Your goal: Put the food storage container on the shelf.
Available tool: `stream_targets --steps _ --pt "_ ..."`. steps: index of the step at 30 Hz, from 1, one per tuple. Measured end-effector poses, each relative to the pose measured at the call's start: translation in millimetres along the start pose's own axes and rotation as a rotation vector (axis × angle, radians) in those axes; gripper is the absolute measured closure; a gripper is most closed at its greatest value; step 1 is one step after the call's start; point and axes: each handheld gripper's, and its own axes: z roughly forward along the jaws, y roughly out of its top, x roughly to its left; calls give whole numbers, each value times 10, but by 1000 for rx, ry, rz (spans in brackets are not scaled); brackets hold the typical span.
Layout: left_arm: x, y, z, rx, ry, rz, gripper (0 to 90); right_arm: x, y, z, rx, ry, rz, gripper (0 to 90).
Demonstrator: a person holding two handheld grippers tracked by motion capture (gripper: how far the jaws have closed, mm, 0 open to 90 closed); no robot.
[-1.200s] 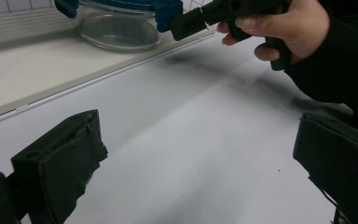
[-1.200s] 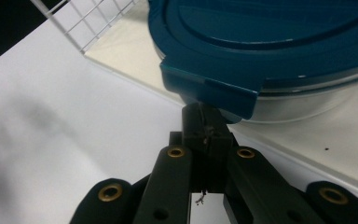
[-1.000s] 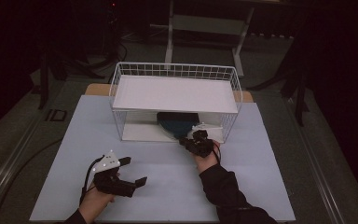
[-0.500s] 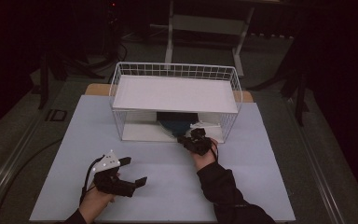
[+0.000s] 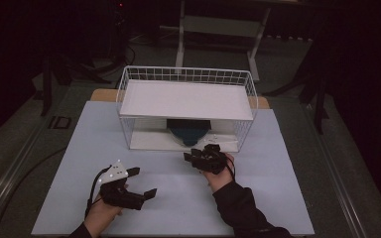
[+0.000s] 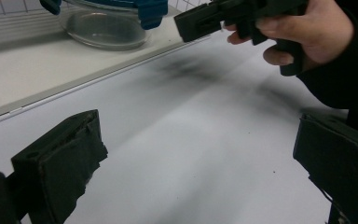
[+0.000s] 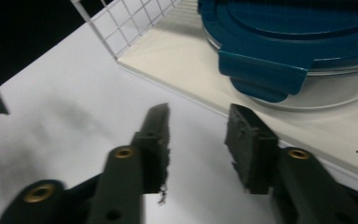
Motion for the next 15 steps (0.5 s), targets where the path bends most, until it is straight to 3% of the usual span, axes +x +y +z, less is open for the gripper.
stream_targets --steps 1,2,3,4,5,9,15 --pt "-6 1 -2 -4 -1 2 17 16 -14 -39 -2 19 -11 439" --pt "-6 1 -2 -4 -1 2 17 16 -14 -39 -2 19 -11 439" --pt "-9 6 -9 -7 -2 9 17 24 -32 -89 -18 36 -8 337" --pt "-9 6 -9 -7 -2 9 17 24 -32 -89 -18 36 -8 337" --pt "-15 9 -14 -13 -5 11 17 26 -51 -126 -12 67 -9 262" --pt "-23 7 -16 -13 -11 13 17 28 -114 -225 -26 87 -22 193" --pt "-30 -13 -12 -6 -15 16 17 10 -203 -353 -39 66 -32 191"
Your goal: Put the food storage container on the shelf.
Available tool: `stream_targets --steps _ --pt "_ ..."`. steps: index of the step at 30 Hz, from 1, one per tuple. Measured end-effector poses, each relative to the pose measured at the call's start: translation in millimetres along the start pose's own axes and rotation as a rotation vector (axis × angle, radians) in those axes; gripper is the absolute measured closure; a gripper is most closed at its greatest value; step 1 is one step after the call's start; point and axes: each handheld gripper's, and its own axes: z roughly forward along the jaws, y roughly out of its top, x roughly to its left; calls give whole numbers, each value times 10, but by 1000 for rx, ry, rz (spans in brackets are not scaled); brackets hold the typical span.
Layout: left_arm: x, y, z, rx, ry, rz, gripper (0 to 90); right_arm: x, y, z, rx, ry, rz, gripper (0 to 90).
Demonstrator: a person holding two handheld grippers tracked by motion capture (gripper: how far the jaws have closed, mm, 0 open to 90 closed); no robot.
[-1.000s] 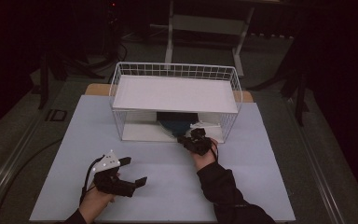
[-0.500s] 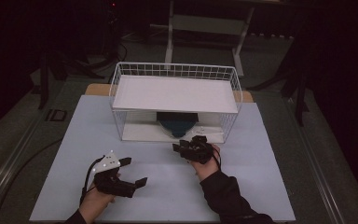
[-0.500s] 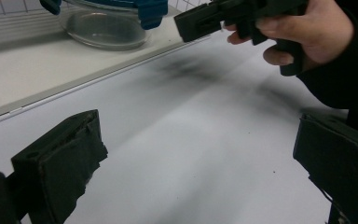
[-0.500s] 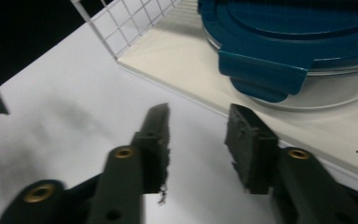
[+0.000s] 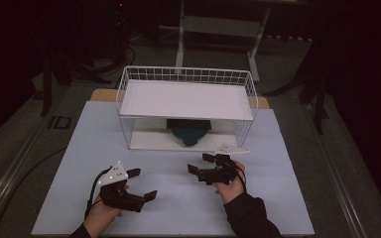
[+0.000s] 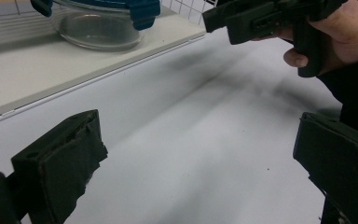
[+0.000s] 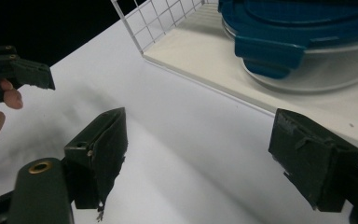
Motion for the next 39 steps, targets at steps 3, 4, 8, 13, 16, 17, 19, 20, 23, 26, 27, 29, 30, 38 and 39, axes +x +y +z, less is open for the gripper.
stream_targets --steps 3,4,8,13,16,17,19,20,23,26,27,29,30,38,39 --pt "-4 -4 -1 2 -3 5 17 -11 -42 -55 1 -10 -6 192" --pt "-6 -5 0 3 -1 7 17 -17 -68 -95 -6 -17 -5 193" --pt "-17 -2 -3 0 -2 15 17 -25 -99 -198 -19 -21 -7 193" --pt "-18 3 -8 -5 -4 15 17 -17 -144 -303 -36 -29 -15 193" --pt "-19 3 -12 -6 -3 15 17 -4 -180 -359 -34 -28 -33 193" --pt "-20 3 -13 -5 -3 17 17 1 -191 -387 -38 -32 -39 194" --pt "-21 2 -15 -5 -2 19 17 10 -208 -448 -43 -32 -43 194" --pt "-21 2 -15 -5 -2 18 17 12 -214 -470 -48 -33 -46 193" --pt "-24 4 -18 -5 -1 21 17 15 -241 -547 -56 -37 -48 194" --pt "-25 4 -23 -7 -3 19 17 10 -264 -594 -61 -39 -43 193" --pt "-24 6 -29 -8 0 21 17 5 -275 -615 -62 -41 -40 194" --pt "-22 6 -32 -10 0 20 17 -10 -303 -663 -65 -46 -34 194" --pt "-19 9 -36 -12 0 20 17 -18 -319 -683 -65 -49 -31 193" --pt "-28 16 -38 -16 -1 25 17 -92 -451 -822 -62 -82 -33 194" --pt "-29 16 -38 -18 -2 24 17 -97 -456 -823 -62 -80 -34 194"
